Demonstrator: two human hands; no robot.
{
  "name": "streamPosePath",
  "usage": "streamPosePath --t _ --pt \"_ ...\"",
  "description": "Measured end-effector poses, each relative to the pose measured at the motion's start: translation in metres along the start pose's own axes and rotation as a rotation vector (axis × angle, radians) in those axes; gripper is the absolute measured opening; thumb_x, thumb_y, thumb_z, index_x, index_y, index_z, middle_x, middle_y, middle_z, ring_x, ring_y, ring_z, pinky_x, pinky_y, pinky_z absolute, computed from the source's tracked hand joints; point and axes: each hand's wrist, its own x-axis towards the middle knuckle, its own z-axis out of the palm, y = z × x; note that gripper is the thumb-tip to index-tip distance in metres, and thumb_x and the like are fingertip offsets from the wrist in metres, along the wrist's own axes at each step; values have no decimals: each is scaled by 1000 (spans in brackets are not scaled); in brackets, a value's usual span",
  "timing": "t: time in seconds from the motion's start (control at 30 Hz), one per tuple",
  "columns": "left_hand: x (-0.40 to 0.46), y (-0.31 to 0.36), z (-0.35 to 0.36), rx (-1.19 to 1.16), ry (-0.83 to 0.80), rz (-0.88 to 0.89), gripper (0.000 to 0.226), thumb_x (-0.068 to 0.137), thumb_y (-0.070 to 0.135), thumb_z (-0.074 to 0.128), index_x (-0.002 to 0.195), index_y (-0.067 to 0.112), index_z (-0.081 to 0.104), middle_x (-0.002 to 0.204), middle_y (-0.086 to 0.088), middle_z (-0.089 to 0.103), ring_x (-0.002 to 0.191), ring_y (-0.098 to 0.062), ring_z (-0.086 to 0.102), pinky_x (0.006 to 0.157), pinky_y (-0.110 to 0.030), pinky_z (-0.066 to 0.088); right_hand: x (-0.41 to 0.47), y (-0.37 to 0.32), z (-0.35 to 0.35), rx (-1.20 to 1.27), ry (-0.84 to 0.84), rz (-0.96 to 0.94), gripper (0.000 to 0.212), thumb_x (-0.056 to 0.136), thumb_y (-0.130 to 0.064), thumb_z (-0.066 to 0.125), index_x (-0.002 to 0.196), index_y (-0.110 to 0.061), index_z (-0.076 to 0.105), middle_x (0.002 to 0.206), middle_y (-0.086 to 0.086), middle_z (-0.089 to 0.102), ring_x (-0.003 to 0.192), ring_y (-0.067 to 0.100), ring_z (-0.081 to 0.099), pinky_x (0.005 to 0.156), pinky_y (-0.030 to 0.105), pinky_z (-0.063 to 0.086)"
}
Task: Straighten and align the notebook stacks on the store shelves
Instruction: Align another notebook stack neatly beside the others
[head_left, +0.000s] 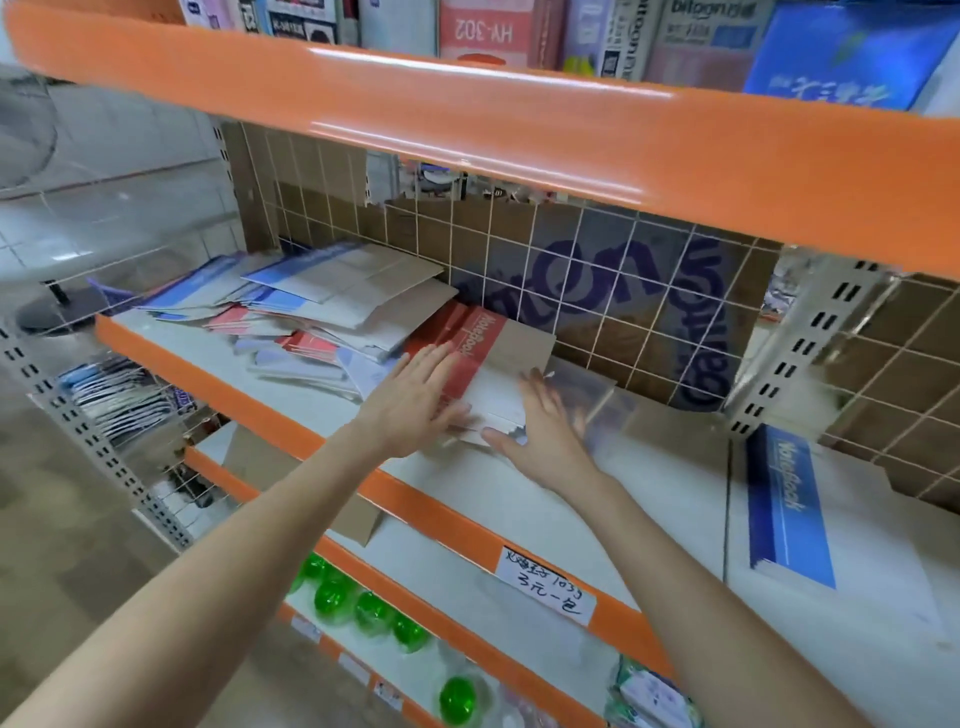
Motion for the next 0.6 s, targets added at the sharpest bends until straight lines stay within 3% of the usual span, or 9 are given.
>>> streamPosePath --t 0.1,0.3,0.43,0.6 --pt "18 -11 4 63 -60 39 73 94 56 32 150 13 13 158 -3 10 145 -17 6 118 -40 5 19 -3 11 -30 -58 25 92 85 -63 50 152 -21 3 160 0 -5 146 17 -6 113 53 1" --pt "28 -26 16 118 -166 42 74 93 61 24 151 19 7 158 0 9 146 -17 1 118 -37 -2 33 -1 24 -89 -95 72 98 83 -68 48 151 -19 -3 160 3 -6 146 20 -8 115 52 -1" --pt "26 -32 19 151 -155 87 79 90 66 22 151 20 4 159 0 7 146 -17 1 116 -37 -4 29 -3 25 -119 -62 90 91 85 -66 46 151 -19 3 160 1 0 146 17 -3 116 51 5" --pt "5 -37 22 209 -102 150 76 93 62 26 152 17 6 159 -1 7 146 -19 4 117 -37 0 11 -22 31 -116 -29 170 76 93 -53 46 152 -21 10 160 -1 2 146 13 -1 114 47 0"
